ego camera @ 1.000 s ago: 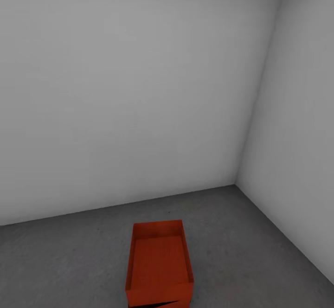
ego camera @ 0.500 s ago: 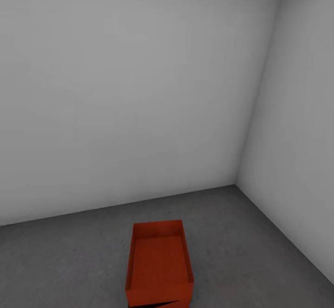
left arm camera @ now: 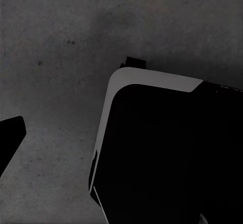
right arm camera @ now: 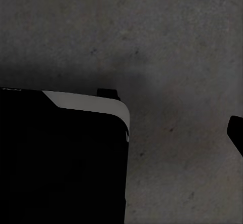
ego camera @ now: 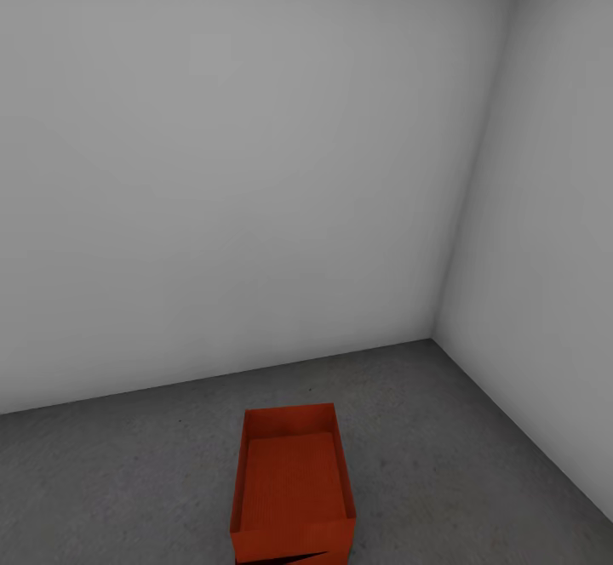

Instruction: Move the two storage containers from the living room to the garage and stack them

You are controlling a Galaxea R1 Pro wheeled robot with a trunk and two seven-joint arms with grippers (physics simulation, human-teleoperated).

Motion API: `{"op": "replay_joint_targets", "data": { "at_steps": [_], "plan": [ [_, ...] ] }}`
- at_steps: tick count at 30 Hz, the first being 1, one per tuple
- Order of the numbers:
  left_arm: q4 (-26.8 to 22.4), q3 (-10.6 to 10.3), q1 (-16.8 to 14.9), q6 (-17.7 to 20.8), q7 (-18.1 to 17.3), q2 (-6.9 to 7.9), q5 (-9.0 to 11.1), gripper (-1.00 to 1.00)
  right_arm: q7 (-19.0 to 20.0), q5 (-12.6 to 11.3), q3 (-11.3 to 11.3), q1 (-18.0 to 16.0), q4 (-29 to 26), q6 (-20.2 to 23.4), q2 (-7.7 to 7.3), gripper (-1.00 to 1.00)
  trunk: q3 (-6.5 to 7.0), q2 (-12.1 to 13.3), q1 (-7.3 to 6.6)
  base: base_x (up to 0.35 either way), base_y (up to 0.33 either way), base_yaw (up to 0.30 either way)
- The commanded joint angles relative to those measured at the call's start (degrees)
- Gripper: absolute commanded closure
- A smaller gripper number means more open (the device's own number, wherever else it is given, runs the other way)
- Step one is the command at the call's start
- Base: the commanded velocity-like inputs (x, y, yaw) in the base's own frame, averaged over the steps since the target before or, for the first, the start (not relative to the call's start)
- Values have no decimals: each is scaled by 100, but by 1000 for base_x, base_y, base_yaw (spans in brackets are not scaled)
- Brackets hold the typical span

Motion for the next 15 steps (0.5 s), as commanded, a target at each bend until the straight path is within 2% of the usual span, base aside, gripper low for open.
{"op": "replay_joint_targets", "data": {
  "at_steps": [1,15],
  "plan": [
    [-2,-8,-3,1,10,0,36,-100,-8,-52,48,-6,12,-26,4,-100,-8,-6,1,0,0,0],
    [-2,-8,0,1,9,0,36,-100,-8,-50,48,-6,12,-26,4,-100,-8,-6,1,0,0,0]
  ]
}}
